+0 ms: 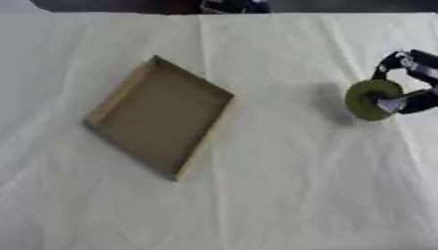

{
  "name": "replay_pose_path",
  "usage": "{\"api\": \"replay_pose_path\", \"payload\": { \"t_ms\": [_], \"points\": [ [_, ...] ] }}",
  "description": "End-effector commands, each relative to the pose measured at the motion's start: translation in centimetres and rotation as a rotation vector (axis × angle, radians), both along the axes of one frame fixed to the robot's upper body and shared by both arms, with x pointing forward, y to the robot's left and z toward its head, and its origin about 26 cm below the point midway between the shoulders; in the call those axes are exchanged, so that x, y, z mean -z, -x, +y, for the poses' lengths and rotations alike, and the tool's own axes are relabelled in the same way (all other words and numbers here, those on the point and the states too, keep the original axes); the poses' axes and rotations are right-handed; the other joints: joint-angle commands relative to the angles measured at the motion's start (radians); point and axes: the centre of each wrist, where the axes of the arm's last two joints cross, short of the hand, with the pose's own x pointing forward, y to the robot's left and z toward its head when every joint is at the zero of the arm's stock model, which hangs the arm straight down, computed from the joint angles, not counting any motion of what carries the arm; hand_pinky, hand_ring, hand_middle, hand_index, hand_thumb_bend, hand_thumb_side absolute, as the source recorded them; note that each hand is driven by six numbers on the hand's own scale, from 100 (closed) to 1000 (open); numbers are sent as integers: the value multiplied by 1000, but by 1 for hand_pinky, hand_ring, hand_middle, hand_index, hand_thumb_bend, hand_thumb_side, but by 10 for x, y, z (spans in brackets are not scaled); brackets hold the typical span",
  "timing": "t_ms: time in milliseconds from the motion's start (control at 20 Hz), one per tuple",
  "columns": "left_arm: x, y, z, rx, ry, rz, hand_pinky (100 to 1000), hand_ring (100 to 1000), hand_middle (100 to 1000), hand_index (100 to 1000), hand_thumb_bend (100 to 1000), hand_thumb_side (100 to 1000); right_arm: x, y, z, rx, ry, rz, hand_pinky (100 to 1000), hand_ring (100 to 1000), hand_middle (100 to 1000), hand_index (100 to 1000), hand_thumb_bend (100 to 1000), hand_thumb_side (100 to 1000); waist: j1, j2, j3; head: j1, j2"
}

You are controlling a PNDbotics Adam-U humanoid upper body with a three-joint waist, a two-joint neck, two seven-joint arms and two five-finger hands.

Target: Pick up objects on the table and place them in the box.

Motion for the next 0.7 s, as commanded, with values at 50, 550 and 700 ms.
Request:
{"api": "replay_pose_path", "payload": {
  "t_ms": [50, 550, 700],
  "points": [
    [-14, 3, 0, -5, -35, -20, 866, 869, 690, 826, 100, 594, -47, 4, 2, -77, 43, -126, 621, 531, 341, 491, 100, 160, 0, -23, 0, -2, -3],
    [-16, 3, -3, 2, -33, -16, 867, 869, 690, 825, 100, 596, -94, -12, 71, -273, -19, -259, 617, 528, 341, 491, 100, 135, -8, -34, 9, -3, -2],
    [-16, 3, -5, 4, -31, -14, 867, 869, 690, 825, 100, 596, -102, -21, 107, -348, -51, -270, 617, 529, 342, 493, 100, 122, -8, -36, 9, -5, 2]
  ]
}}
